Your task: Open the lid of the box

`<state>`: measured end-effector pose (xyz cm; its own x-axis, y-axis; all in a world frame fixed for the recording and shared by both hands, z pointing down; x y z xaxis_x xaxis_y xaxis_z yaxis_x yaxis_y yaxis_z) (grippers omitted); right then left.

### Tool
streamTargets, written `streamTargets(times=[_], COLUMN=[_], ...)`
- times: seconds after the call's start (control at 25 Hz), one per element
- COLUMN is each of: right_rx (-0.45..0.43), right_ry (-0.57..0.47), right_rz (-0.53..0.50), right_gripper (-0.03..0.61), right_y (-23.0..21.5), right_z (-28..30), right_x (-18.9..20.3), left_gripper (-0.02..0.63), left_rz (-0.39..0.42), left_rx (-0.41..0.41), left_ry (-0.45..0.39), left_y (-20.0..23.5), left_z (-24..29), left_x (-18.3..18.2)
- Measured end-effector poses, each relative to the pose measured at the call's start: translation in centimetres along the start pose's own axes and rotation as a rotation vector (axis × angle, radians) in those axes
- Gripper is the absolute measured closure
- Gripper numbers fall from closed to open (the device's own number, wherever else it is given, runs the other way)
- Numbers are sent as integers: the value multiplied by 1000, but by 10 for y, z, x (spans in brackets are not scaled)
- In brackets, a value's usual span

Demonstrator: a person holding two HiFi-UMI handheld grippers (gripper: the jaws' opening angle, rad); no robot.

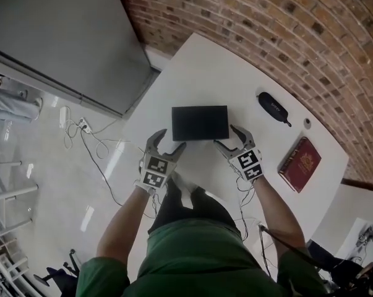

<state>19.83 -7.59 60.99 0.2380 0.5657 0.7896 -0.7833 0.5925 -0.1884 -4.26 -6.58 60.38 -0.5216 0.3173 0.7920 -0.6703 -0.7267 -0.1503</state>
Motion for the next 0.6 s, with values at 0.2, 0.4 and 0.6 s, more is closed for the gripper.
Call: streamTargets(times=[0.2, 0.4, 0.6], right_rx=[15, -1, -14], right_ry=[7, 20, 37], right_rz=[-10, 40, 119], right_gripper=[239, 246, 264], right_y=[2, 1, -2], right_z=[10, 10, 11], right_x=[5, 3, 0], left_gripper=[308, 327, 337], left_rz=[-36, -34, -71], left_rx=[36, 67, 58], left_ry=[19, 27, 14], left_y=[2, -3, -2], left_z=[14, 23, 25], left_x=[9, 9, 8])
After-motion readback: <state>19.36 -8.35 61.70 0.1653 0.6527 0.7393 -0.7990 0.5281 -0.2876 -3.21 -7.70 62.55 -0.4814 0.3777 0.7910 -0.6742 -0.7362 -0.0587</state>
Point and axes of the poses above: the fingertips, and each gripper's own axes: z forward along the fingers, y to its left, x out of its underside, the point moved 8 cm from there along -z, backward along the fingers, and after that the axes turned 14 degrees about z, right-handed, at the moved point
